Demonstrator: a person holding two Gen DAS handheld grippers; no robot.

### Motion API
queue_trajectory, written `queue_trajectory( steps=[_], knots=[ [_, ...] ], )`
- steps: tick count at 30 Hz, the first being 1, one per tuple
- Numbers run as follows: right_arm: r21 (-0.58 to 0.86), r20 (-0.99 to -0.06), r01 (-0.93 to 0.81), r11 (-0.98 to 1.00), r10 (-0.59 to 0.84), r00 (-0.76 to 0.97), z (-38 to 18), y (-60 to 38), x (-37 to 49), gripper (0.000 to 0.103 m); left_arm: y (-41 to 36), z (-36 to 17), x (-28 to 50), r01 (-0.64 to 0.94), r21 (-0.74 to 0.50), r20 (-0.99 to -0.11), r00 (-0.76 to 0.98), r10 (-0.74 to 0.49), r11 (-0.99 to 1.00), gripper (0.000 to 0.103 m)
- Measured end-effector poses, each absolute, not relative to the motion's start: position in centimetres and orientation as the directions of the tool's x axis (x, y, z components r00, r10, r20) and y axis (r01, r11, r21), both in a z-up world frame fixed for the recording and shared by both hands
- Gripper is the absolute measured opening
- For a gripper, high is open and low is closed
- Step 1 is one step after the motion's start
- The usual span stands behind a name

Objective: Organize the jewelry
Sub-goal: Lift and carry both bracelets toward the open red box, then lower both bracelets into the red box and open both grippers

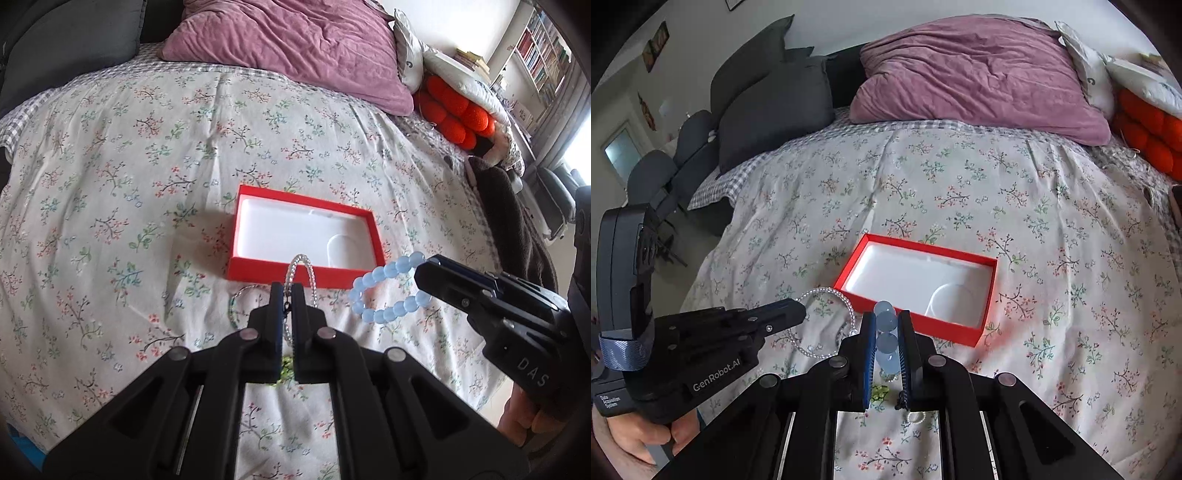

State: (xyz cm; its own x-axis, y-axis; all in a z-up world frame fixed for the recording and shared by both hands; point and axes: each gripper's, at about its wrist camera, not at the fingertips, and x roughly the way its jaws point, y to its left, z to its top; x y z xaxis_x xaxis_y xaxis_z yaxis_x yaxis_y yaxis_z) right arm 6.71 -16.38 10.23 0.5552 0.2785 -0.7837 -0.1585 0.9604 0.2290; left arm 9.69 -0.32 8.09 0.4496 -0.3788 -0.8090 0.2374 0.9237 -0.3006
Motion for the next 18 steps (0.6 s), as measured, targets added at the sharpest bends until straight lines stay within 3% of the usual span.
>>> queue_trajectory(
  steps=[10, 18],
  knots=[
    [0.275, -0.763, -0.086, 0.958, 0.272, 0.586, 10.0, -18.8, 9.4, 0.012, -1.8, 8.1, 12.7, 0.249, -0.419, -0.74, 0.464, -0.487, 0.873, 0.005],
    [0.255, -0.763, -0.059, 0.965, 0.238, 0.601, 8.6, -18.8, 11.5, 0.012, -2.5, 3.6, 16.0, 0.168, -0.325, -0.788, 0.496, -0.364, 0.931, 0.005]
  ],
)
